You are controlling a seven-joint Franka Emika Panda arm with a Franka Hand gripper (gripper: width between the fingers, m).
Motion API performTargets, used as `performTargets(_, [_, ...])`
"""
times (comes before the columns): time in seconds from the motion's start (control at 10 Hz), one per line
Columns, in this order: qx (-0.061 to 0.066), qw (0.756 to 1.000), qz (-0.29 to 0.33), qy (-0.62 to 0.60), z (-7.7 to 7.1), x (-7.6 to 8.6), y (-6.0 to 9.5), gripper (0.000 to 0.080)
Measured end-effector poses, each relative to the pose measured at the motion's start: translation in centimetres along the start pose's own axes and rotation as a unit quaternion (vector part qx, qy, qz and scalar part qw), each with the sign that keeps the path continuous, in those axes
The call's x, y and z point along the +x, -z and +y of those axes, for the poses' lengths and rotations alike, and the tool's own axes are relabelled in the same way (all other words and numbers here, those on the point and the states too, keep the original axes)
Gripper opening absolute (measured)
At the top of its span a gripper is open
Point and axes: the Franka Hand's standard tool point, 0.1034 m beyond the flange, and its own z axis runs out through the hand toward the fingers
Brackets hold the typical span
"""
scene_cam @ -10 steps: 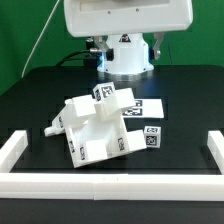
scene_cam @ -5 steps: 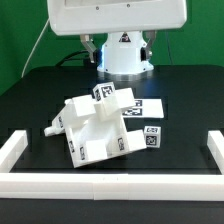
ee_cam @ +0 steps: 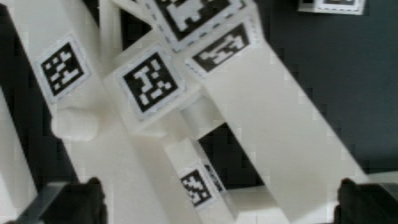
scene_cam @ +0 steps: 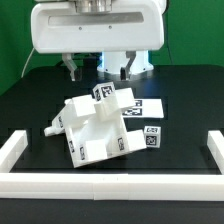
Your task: Assemble chair
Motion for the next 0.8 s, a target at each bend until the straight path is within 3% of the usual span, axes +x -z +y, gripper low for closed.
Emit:
performTargets(0.3, [-0.01,1.0,-0.001,0.0,-0.3,0.0,-1.6,0.0649])
performTargets(0.8, [-0.024,1.0,0.012,0.007,-0.3,4.0,-1.6,0.0649])
